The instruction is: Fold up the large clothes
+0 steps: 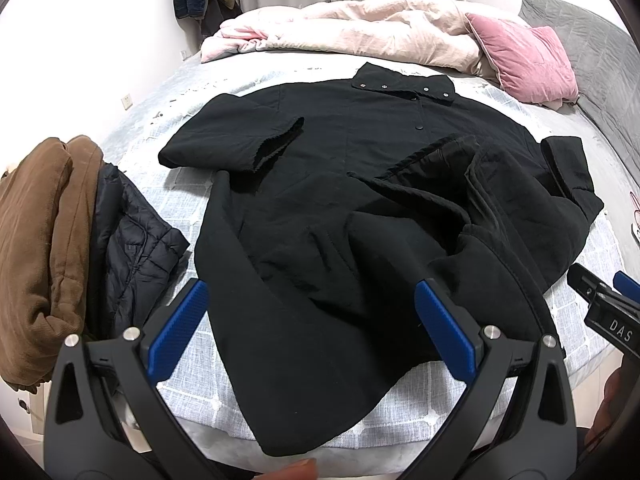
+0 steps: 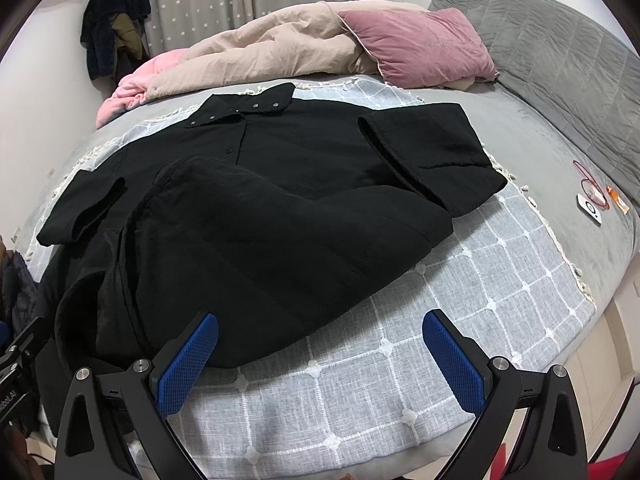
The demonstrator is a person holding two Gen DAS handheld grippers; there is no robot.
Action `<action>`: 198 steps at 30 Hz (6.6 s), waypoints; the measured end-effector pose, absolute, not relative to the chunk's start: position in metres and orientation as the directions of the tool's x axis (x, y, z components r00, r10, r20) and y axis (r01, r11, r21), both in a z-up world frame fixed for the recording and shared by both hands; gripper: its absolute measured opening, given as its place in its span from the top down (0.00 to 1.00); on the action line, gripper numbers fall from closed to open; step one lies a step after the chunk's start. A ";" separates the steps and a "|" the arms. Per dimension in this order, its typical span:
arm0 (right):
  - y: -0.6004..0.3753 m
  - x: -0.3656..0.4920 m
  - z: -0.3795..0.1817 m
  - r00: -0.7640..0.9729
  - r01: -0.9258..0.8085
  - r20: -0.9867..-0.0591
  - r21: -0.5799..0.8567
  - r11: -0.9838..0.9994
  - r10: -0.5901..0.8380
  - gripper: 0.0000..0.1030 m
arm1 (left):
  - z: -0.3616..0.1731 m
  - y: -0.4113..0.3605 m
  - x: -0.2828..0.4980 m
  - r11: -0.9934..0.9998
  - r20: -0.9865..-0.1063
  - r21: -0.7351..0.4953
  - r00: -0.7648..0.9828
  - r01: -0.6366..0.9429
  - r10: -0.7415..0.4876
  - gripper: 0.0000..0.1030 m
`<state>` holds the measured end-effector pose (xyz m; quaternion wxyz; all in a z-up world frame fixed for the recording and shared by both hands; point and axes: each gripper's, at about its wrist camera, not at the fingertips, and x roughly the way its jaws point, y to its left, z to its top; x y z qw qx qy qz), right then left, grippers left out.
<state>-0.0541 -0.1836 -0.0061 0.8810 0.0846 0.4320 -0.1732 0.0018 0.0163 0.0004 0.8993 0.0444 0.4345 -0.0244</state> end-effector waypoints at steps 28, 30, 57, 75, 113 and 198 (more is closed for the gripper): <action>-0.185 -0.054 -0.008 0.558 0.379 -0.795 -0.011 0.925 -0.238 0.00 | 0.001 0.016 0.000 0.995 -0.784 0.058 0.621 0.082 -0.005 0.01; -0.185 -0.054 -0.008 0.557 0.377 -0.795 -0.014 0.926 -0.239 0.00 | 0.001 0.016 0.001 0.995 -0.783 0.060 0.622 0.082 -0.004 0.01; -0.186 -0.013 0.027 0.568 0.200 -0.801 -0.091 0.976 -0.191 0.00 | 0.047 0.028 0.047 0.920 -0.811 -0.147 0.488 0.363 -0.323 0.01; -0.308 0.186 0.030 0.382 0.004 -0.924 0.007 1.000 0.005 0.00 | 0.012 0.063 0.316 0.936 -0.910 0.097 0.411 0.339 -0.054 0.01; -0.428 0.359 -0.096 0.424 0.218 -0.904 0.050 0.975 -0.049 0.36 | -0.105 0.083 0.461 0.971 -0.893 -0.102 0.410 0.215 -0.185 0.71; -0.488 0.133 0.017 0.500 0.494 -0.808 -0.029 0.869 -0.311 0.39 | 0.003 0.053 0.159 0.904 -0.837 -0.312 0.365 0.291 -0.407 0.19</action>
